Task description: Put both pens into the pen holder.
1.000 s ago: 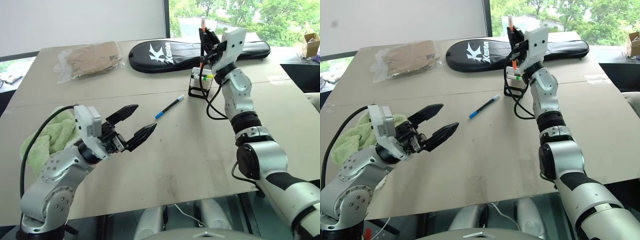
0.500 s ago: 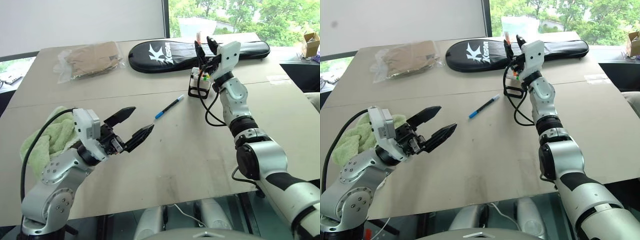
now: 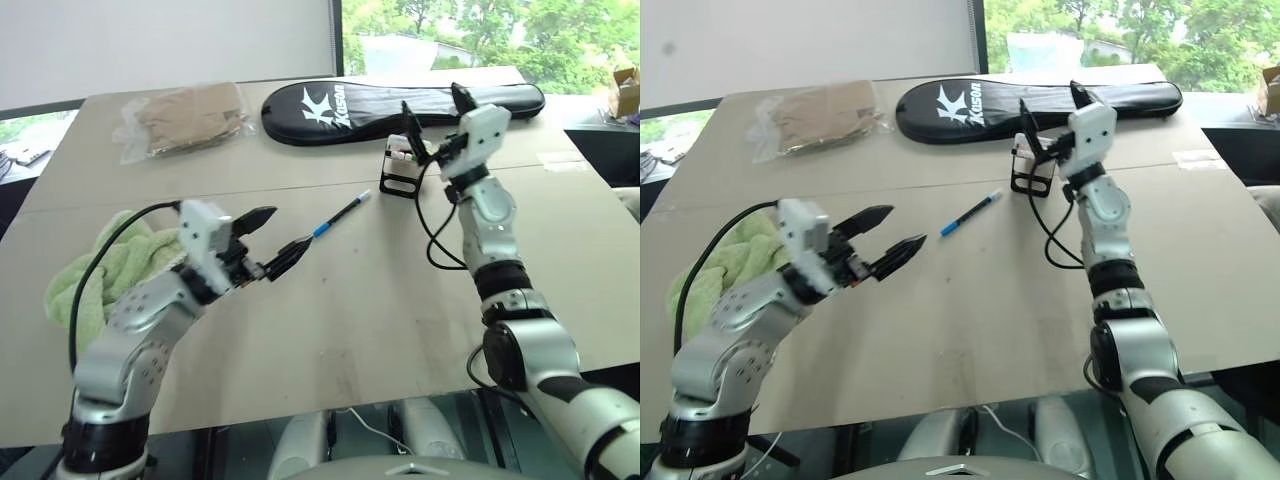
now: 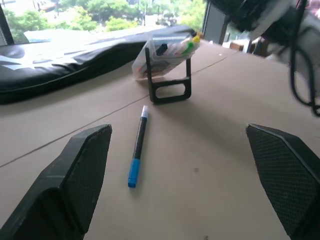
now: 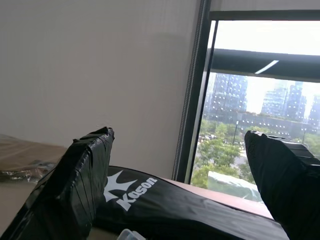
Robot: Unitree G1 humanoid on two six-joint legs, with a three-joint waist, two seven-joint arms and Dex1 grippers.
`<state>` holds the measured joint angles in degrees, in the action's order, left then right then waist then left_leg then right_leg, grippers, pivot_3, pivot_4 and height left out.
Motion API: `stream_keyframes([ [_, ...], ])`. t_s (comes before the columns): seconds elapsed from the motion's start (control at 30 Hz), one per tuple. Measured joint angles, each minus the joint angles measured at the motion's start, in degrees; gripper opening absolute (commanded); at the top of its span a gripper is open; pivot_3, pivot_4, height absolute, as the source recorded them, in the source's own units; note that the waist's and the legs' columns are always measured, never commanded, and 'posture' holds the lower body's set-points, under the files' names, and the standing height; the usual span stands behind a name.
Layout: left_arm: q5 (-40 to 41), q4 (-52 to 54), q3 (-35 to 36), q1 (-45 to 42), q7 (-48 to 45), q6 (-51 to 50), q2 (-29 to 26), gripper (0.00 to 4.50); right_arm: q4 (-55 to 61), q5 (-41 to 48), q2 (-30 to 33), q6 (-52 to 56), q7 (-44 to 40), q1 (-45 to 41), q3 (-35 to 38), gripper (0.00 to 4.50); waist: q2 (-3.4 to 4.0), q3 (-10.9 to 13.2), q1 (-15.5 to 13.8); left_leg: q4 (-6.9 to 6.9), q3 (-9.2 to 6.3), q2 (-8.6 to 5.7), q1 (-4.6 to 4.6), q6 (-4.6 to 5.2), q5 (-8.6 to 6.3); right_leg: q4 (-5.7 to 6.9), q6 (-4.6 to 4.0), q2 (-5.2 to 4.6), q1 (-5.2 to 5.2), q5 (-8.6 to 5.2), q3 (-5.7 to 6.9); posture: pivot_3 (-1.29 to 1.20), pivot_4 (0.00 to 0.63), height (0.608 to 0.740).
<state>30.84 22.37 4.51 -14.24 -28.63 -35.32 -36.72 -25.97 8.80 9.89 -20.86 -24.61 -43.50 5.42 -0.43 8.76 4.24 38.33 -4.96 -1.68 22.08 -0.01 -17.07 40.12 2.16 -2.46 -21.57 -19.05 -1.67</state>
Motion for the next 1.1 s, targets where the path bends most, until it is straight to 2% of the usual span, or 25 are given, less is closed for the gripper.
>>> stream_keyframes([
  [0.03, -0.9, -0.9, -0.7, -1.5, 1.2, -1.4, 0.0, 4.50, 2.4, 0.4, 0.2, 1.8, -0.5, 1.1, -0.6, 4.46, 0.00, 0.0, 0.0, 0.01, 0.00, -0.01, 0.01, 0.00, 0.00, 0.02, 0.00, 0.00, -0.01, 0.00, 0.02, 0.00, 0.150, 0.740],
  [0.13, -2.8, -8.0, -6.8, -13.1, 2.1, -10.2, 1.1, 4.50, 20.8, 5.4, 5.4, 16.8, -5.3, 10.2, -4.3, 4.46, 0.00, 0.0, -0.6, 0.10, -0.10, -0.05, 0.16, 0.01, -0.01, -0.04, 0.01, 0.01, -0.03, 0.00, 0.11, 0.00, 0.150, 0.740],
  [0.2, -4.9, -15.7, -12.3, -21.9, -0.1, -14.2, 2.7, 4.50, 33.0, 10.0, 10.7, 27.6, -8.5, 17.2, -5.9, 4.46, 0.00, 0.0, -1.3, 0.17, -0.19, -0.11, 0.27, 0.02, -0.01, -0.09, 0.01, 0.03, -0.03, 0.00, 0.23, 0.00, 0.150, 0.740],
  [0.27, -7.1, -21.5, -15.8, -26.4, -1.8, -15.1, 3.9, 4.50, 39.3, 12.8, 13.3, 33.4, -9.7, 20.6, -6.6, 4.46, 0.02, 0.0, -1.3, 0.16, -0.14, -0.15, 0.26, 0.02, 0.00, -0.07, 0.01, 0.22, -0.05, 0.00, 0.29, 0.00, 0.150, 0.740],
  [0.37, -12.9, -36.5, -23.7, -35.7, -6.4, -13.7, 8.0, 4.50, 49.2, 16.6, 18.4, 43.0, -9.7, 27.5, -5.7, 4.46, 0.01, 0.0, -1.9, 0.20, -0.19, -0.13, 0.32, 0.02, -0.01, -0.12, 0.01, 0.27, -0.08, 0.00, 0.36, 0.00, 0.150, 0.740],
  [0.47, -18.4, -47.9, -27.2, -40.4, -10.4, -8.7, 9.8, 3.67, 54.4, 18.6, 19.9, 49.3, -7.8, 31.3, -4.3, 4.50, 0.00, 0.0, -1.6, 0.19, -0.17, -0.10, 0.30, 0.02, 0.00, -0.04, 0.01, 0.28, -0.16, 0.00, 0.23, 0.00, 0.150, 0.740],
  [0.57, -21.8, -55.8, -27.8, -43.7, -14.1, -4.0, 11.7, 2.33, 58.3, 20.5, 19.7, 53.4, -5.5, 33.8, -4.0, 4.50, -0.03, 0.0, -2.1, 0.24, -0.28, -0.11, 0.29, 0.02, 0.00, -0.04, 0.01, 0.23, -0.08, 0.00, 0.27, 0.00, 0.150, 0.740],
  [0.6, -22.3, -56.9, -27.8, -44.1, -14.6, -3.2, 11.8, 2.12, 58.9, 20.8, 19.5, 54.1, -5.2, 34.2, -4.1, 4.50, -0.03, 0.0, -2.2, 0.26, -0.31, -0.12, 0.31, 0.02, 0.00, -0.05, 0.01, 0.23, -0.08, 0.00, 0.28, 0.00, 0.150, 0.740],
  [0.63, -23.1, -58.6, -27.6, -44.6, -15.7, -1.8, 12.1, 1.48, 59.6, 21.5, 19.0, 55.2, -4.5, 34.7, -4.0, 4.50, -0.03, 0.0, -2.2, 0.28, -0.29, -0.16, 0.32, 0.03, -0.01, -0.06, 0.01, 0.23, -0.07, 0.00, 0.27, 0.00, 0.150, 0.740],
  [0.67, -23.9, -60.2, -27.3, -44.9, -16.5, -0.3, 12.3, 1.21, 60.1, 22.4, 18.7, 56.4, -3.8, 35.2, -4.0, 4.50, -0.03, 0.0, -2.2, 0.33, -0.29, -0.18, 0.35, 0.04, -0.02, -0.08, 0.02, 0.21, -0.07, 0.00, 0.27, 0.00, 0.150, 0.740],
  [0.77, -24.4, -61.1, -25.0, -44.2, -18.7, 1.3, 12.1, 0.02, 60.4, 24.9, 17.2, 58.9, -2.7, 35.5, -3.7, 4.50, -0.03, 0.0, -2.2, 0.40, -0.33, -0.17, 0.39, 0.04, -0.02, -0.08, 0.02, 0.19, -0.08, 0.00, 0.27, 0.00, 0.150, 0.740],
  [0.87, -22.9, -56.9, -22.3, -40.6, -22.2, 1.9, 10.7, 0.02, 59.3, 27.8, 15.1, 61.9, -1.8, 33.9, -3.7, 4.50, -0.03, 0.0, -1.8, 0.40, -0.41, -0.12, 0.42, 0.03, -0.02, -0.07, 0.01, 0.05, -0.10, 0.00, 0.25, 0.00, 0.150, 0.740],
  [1.03, -14.7, -34.8, -15.1, -25.5, -28.1, 1.1, 6.5, 0.02, 49.6, 31.0, 6.6, 68.2, 1.2, 26.0, -6.2, 4.50, -0.06, 0.0, -0.3, 0.37, -0.56, -0.07, 0.46, 0.00, 0.00, 0.00, 0.00, 0.09, -0.26, 0.01, 0.10, 0.00, 0.150, 0.740],
  [1.1, -11.6, -22.4, -11.1, -18.9, -28.6, 0.5, 3.3, 0.02, 44.5, 32.0, 2.7, 70.2, 2.4, 22.0, -6.7, 4.50, -0.02, 0.0, -0.2, 0.34, -0.59, -0.09, 0.45, 0.00, 0.00, 0.01, 0.00, 0.06, -0.25, 0.01, 0.12, 0.00, 0.150, 0.740],
])
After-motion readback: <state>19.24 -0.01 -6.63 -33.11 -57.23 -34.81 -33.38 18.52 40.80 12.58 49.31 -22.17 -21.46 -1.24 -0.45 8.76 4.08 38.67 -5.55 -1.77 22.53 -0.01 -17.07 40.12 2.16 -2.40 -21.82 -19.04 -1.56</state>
